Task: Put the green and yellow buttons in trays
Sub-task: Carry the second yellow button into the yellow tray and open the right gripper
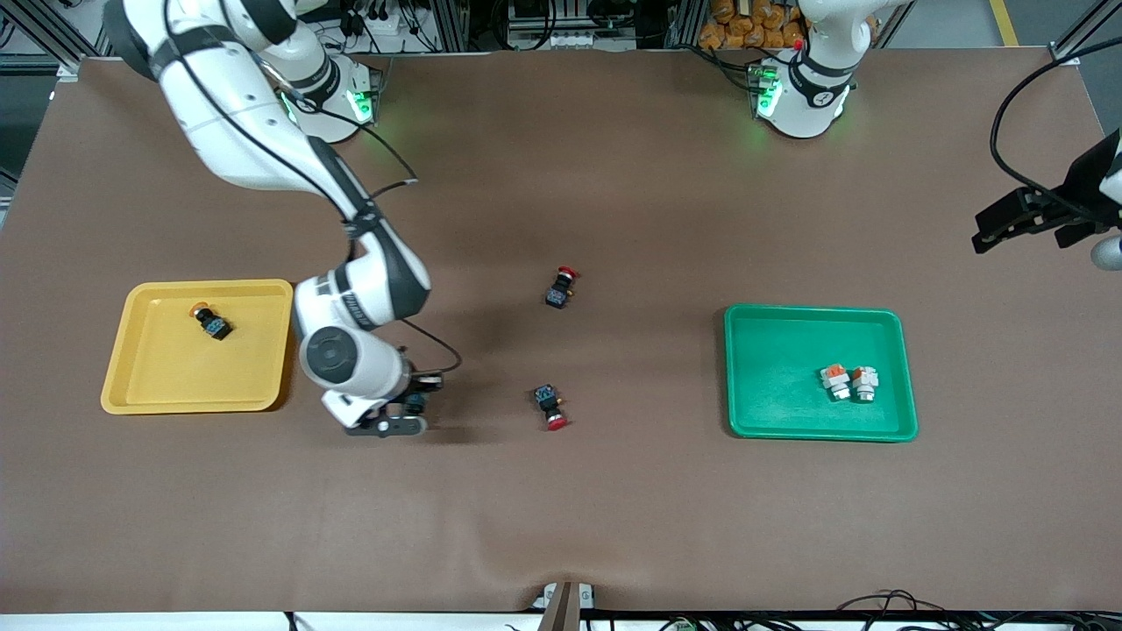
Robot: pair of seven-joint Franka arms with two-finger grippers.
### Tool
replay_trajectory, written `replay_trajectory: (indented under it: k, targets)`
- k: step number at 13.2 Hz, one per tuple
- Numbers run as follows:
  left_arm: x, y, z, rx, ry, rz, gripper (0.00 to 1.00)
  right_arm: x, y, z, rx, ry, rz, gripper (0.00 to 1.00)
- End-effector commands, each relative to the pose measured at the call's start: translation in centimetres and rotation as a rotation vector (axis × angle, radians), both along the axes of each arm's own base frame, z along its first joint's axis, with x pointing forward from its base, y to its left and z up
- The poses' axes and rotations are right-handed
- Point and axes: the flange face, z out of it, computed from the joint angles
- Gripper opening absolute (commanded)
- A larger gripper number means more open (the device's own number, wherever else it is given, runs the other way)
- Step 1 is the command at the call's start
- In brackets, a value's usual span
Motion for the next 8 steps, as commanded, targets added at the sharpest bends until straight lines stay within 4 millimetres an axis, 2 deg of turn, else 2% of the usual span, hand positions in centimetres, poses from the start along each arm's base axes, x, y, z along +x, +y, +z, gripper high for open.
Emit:
replay_trajectory:
  k: [1, 3, 4, 8]
  targets:
    - [-1.5, -0.3, 0.5, -0.005, 0.007, -0.034, 1.00, 0.1, -6.3, 3.6, 0.005, 0.054, 0.098, 0.00]
    - [-2.0, -0.3, 0.5, -0.004, 0.010, -0.032, 1.00, -0.4, -12.6, 3.5, 0.013, 0.083, 0.082, 0.00]
    - [-2.1, -0.2, 0.6, -0.004, 0.008, -0.032, 1.00, -0.9, -14.4, 3.4, 0.022, 0.094, 0.114, 0.00]
    - [-1.7, -0.1, 0.8, 0.000, 0.003, -0.015, 1.00, -1.3, -25.5, 2.8, 0.089, 0.112, 0.249, 0.00]
